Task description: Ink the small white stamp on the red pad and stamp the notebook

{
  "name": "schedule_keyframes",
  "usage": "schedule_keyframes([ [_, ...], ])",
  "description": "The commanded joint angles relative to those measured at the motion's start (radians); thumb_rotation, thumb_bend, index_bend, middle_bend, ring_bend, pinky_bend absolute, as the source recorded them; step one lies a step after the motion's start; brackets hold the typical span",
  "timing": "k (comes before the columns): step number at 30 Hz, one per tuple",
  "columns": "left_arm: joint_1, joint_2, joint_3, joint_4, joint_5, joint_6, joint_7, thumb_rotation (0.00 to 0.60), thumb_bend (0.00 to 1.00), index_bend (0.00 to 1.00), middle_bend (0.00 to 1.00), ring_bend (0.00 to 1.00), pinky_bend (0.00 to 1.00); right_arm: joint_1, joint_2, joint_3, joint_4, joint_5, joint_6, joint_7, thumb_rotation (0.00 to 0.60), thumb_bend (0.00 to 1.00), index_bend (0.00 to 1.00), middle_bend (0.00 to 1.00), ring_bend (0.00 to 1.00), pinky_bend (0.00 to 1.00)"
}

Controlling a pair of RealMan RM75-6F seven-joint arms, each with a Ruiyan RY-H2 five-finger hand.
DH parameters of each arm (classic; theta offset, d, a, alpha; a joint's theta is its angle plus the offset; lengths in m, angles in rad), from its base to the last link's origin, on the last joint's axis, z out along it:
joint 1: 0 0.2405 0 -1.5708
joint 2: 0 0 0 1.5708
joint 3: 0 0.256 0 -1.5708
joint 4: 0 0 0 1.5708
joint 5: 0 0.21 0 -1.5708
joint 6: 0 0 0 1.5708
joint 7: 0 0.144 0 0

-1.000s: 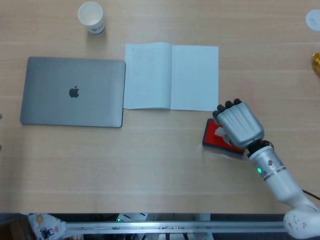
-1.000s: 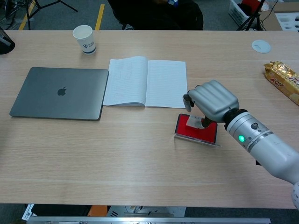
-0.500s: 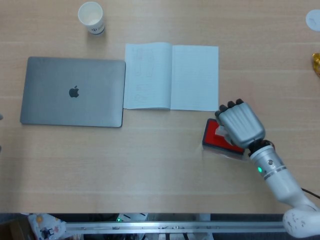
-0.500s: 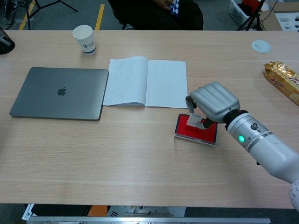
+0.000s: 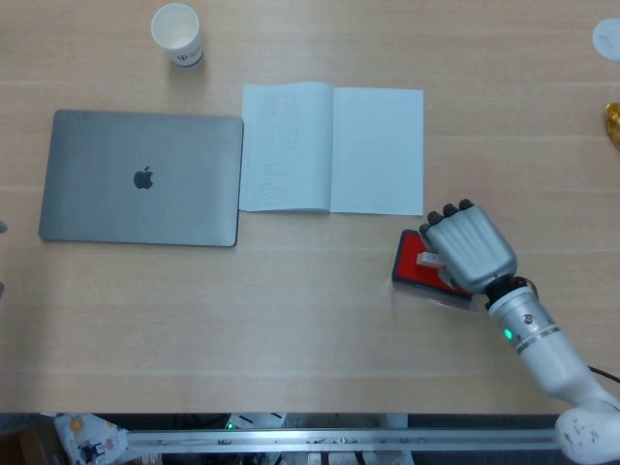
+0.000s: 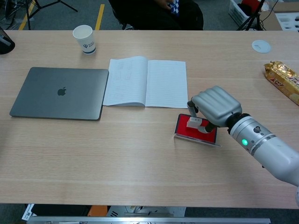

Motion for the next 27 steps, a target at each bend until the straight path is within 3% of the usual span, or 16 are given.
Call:
schedule_keyframes([
  [1, 0.001, 0.0, 0.0, 0.0, -0.001, 0.002, 0.0, 0.6, 0.18, 0.32, 0.28, 0.27, 0.26, 0.001, 0.005, -0.003, 0.001, 0.0, -0.002, 0.006, 0.6, 0.18, 0.57, 0.5, 0.41, 0.42],
  [7, 0.003, -0.001, -0.001, -0.001, -0.005, 0.004, 0.003, 0.6, 0.18, 0.32, 0.28, 0.27, 0.26, 0.007, 0.006, -0.001, 0.009, 0.008, -0.006, 0.017, 0.6, 0.23, 0.57, 0.5, 0.41, 0.42],
  [27, 0.002, 0.007, 0.004, -0.007, -0.016, -0.01, 0.009, 0.6, 0.18, 0.32, 0.28, 0.27, 0.26, 0.023, -0.006, 0.001, 0.023, 0.017, -0.004, 0.03, 0.6, 0.22, 0.57, 0.5, 0.41, 0.42],
])
